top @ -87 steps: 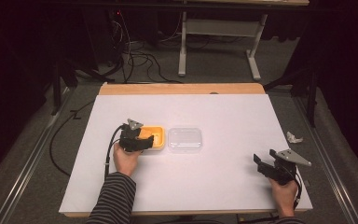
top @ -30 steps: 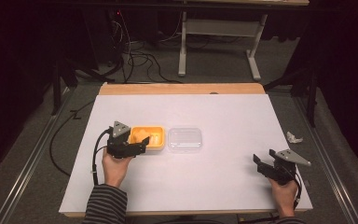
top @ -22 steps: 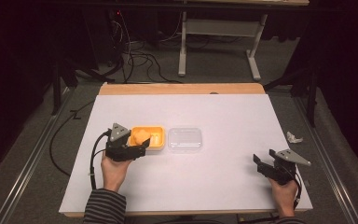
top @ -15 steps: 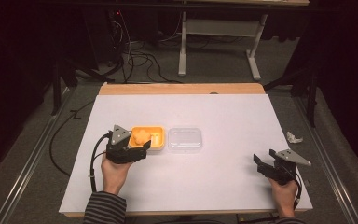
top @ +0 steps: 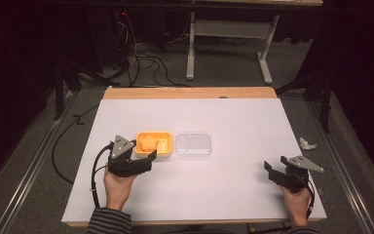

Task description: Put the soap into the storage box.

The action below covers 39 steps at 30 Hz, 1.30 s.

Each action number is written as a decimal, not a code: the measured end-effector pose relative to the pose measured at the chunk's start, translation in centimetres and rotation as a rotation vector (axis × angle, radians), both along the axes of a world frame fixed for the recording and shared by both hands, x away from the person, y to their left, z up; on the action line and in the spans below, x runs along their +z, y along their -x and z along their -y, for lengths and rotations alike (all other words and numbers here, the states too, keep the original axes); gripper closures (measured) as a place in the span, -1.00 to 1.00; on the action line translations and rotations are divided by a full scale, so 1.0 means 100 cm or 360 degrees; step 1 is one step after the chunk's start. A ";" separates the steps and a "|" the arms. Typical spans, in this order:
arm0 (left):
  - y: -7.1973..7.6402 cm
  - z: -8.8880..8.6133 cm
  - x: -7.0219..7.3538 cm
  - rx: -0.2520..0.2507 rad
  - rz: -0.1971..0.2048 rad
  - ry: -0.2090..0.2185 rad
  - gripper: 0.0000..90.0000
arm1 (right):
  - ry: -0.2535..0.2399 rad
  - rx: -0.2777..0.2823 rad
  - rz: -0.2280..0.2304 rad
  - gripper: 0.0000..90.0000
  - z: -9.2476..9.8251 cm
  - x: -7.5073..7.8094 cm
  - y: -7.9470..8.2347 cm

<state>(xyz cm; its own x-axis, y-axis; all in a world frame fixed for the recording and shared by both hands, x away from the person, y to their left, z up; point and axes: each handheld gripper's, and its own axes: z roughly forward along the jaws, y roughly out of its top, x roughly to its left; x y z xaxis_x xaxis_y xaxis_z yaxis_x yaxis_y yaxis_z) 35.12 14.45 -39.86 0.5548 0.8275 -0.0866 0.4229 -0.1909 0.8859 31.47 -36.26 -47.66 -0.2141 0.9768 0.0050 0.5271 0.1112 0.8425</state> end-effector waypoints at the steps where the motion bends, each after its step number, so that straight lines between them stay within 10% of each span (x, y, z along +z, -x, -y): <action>1: 0.001 0.000 -0.001 -0.0003 0.0002 -0.0005 -0.58 | -0.0005 -0.0005 -0.0004 -0.35 0.000 0.000 0.000; 39: 0.020 0.020 -0.024 -0.0144 -0.0085 0.0008 -0.58 | -0.0011 -0.0017 0.0019 -0.36 0.001 0.000 0.001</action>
<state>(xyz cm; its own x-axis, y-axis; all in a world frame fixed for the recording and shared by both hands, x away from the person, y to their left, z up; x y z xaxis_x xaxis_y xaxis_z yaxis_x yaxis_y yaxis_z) 33.13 12.49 -42.27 0.6218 0.7736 -0.1223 0.4508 -0.2258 0.8636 31.34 -36.38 -47.62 -0.2036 0.9790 0.0097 0.5183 0.0994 0.8494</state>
